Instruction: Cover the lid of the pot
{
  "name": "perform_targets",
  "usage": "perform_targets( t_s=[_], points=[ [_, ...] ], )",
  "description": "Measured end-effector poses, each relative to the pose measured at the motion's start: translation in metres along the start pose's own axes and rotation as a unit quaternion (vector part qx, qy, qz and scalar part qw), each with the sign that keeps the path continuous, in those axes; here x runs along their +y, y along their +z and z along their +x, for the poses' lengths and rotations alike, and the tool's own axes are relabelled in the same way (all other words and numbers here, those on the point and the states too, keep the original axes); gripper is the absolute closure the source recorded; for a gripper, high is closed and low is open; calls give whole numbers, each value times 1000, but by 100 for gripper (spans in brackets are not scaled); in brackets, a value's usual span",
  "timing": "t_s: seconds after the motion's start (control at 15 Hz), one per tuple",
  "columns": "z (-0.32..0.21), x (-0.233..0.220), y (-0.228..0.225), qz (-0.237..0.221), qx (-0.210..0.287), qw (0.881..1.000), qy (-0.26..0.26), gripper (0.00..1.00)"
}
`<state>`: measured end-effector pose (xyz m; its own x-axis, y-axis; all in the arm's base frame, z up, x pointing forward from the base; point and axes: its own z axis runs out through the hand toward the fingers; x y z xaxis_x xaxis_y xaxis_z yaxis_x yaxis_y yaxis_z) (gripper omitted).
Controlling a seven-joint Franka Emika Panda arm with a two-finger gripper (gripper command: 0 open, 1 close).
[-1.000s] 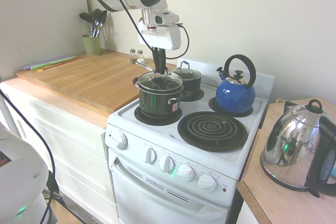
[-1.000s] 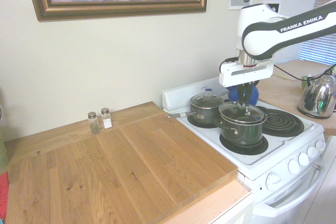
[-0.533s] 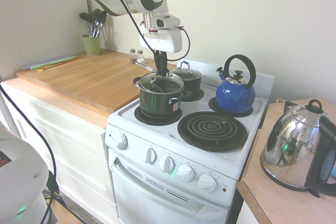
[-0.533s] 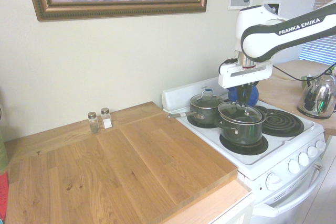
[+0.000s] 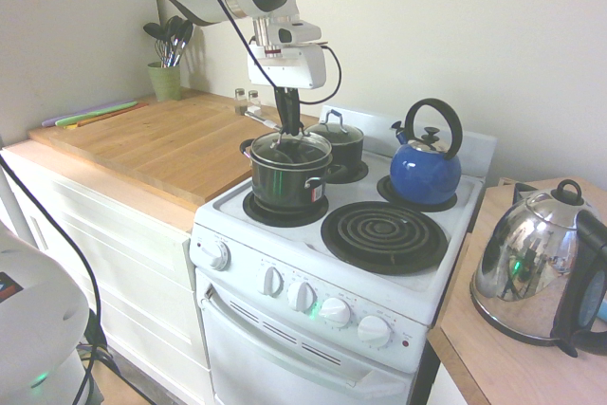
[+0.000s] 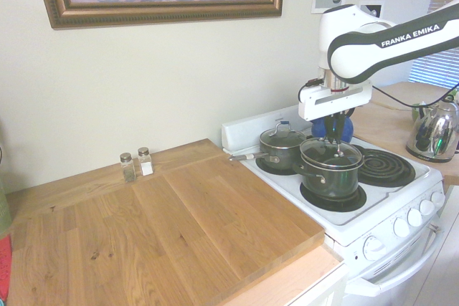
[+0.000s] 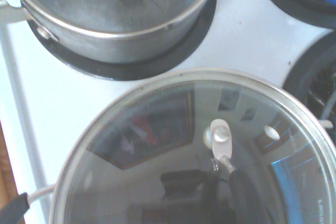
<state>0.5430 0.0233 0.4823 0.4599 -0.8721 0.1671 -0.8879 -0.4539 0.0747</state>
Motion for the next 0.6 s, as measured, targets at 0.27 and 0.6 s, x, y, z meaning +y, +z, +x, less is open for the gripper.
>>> perform_targets(
  t_s=[0.27,0.6],
  points=[
    [1,-2,9,-10,-3,1000,0,100],
    [7,-9,13,-13,-4,1000,2,100]
  ],
)
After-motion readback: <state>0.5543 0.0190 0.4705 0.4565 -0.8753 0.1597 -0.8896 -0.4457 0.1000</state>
